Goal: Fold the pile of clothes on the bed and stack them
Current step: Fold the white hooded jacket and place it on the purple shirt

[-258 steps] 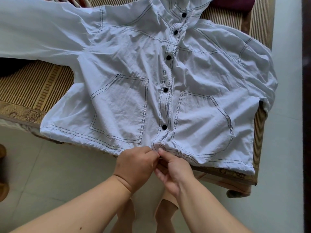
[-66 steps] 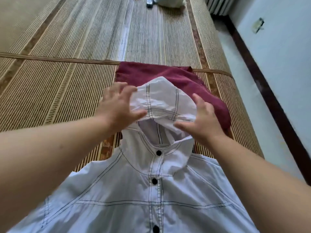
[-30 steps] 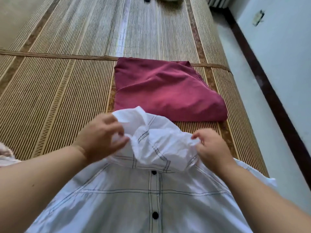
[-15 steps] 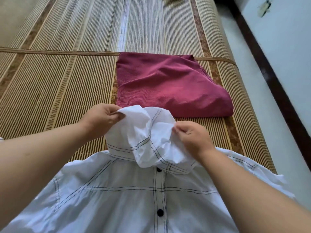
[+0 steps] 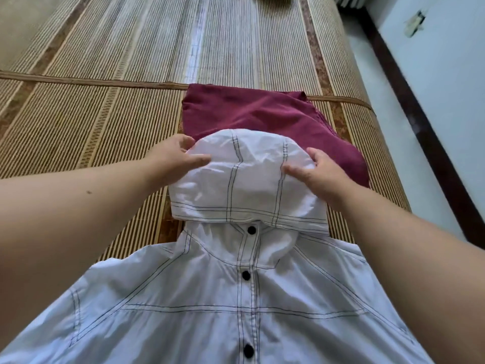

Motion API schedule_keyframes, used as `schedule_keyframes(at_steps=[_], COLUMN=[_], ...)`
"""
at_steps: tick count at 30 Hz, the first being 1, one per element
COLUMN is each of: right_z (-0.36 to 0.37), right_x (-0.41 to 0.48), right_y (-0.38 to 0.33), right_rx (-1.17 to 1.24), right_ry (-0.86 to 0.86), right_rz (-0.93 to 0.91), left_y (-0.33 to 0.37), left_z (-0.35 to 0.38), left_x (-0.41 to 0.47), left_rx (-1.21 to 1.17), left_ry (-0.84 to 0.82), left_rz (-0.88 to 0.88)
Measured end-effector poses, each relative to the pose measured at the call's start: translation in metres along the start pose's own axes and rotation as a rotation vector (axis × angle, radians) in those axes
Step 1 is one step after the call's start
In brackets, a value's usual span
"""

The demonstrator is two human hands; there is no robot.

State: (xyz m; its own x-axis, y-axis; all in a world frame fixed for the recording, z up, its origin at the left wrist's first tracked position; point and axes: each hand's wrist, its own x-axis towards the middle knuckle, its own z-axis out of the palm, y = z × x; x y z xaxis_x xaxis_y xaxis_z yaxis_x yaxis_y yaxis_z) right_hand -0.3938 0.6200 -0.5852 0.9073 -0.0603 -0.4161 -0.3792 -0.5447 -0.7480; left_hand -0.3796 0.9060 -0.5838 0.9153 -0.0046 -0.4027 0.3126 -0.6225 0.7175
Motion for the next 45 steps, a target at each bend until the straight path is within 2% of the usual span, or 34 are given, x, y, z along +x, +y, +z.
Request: schedule_keyframes(at_steps=[3, 5, 7, 9, 11, 13, 14, 16, 19, 21, 25, 31, 36, 39, 40, 42, 44, 45], right_z=[0.008, 0.008, -0.001, -0.015, -0.025, -0.027, -0.027, -0.027, -0.036, -0.045, -0.057, -0.053, -0.040, -0.021, -0.010, 0.009, 0.024, 0.033], right_x=[0.011, 0.014, 0.018, 0.024, 0.027, 0.025, 0.023, 0.020, 0.010, -0.001, -0.042, -0.147, -0.230, -0.264, -0.273, -0.284, -0.288, -0.285], right_y=[0.000, -0.010, -0.021, -0.027, -0.028, -0.028, -0.027, -0.021, -0.017, -0.017, -0.019, 0.003, 0.038, 0.066, 0.076, 0.092, 0.101, 0.102], right_rx=[-0.296, -0.245, -0.060, 0.042, 0.083, 0.114, 0.097, 0.020, -0.043, -0.049, -0.152, -0.427, -0.694, -0.908, -0.981, -1.101, -1.045, -0.965], right_ry=[0.058, 0.114, 0.211, 0.252, 0.166, 0.064, 0.018, -0.021, 0.097, 0.135, 0.183, 0.058, -0.013, -0.132, -0.194, -0.345, -0.352, -0.233], right_rz=[-0.055, -0.125, -0.111, -0.062, 0.028, 0.120, 0.126, 0.110, 0.066, 0.001, -0.199, -0.473, -0.774, -0.681, -0.575, -0.345, -0.221, -0.301], left_y=[-0.004, 0.002, 0.009, 0.015, 0.019, 0.018, 0.017, 0.017, 0.020, 0.021, 0.025, 0.008, -0.017, -0.038, -0.046, -0.061, -0.070, -0.072], left_z=[0.003, -0.002, -0.012, -0.021, -0.023, -0.015, -0.009, -0.001, -0.010, -0.024, -0.041, -0.050, -0.036, -0.012, 0.001, 0.024, 0.044, 0.054], left_x=[0.007, 0.014, 0.023, 0.030, 0.028, 0.022, 0.020, 0.021, 0.023, 0.021, -0.011, -0.118, -0.207, -0.241, -0.250, -0.261, -0.266, -0.264], left_rx=[0.278, 0.307, 0.206, -0.028, -0.274, -0.164, -0.058, 0.056, 0.090, 0.109, 0.009, 0.278, 0.651, 0.743, 0.824, 1.033, 1.030, 0.949], left_ry=[0.078, 0.089, 0.193, 0.256, 0.074, -0.123, -0.138, -0.018, 0.155, 0.222, 0.172, -0.097, -0.220, -0.310, -0.354, -0.493, -0.473, -0.363], left_rz=[0.127, 0.151, 0.119, 0.067, -0.002, -0.020, 0.004, 0.045, 0.042, 0.059, 0.211, 0.430, 0.856, 0.945, 0.904, 0.674, 0.566, 0.640])
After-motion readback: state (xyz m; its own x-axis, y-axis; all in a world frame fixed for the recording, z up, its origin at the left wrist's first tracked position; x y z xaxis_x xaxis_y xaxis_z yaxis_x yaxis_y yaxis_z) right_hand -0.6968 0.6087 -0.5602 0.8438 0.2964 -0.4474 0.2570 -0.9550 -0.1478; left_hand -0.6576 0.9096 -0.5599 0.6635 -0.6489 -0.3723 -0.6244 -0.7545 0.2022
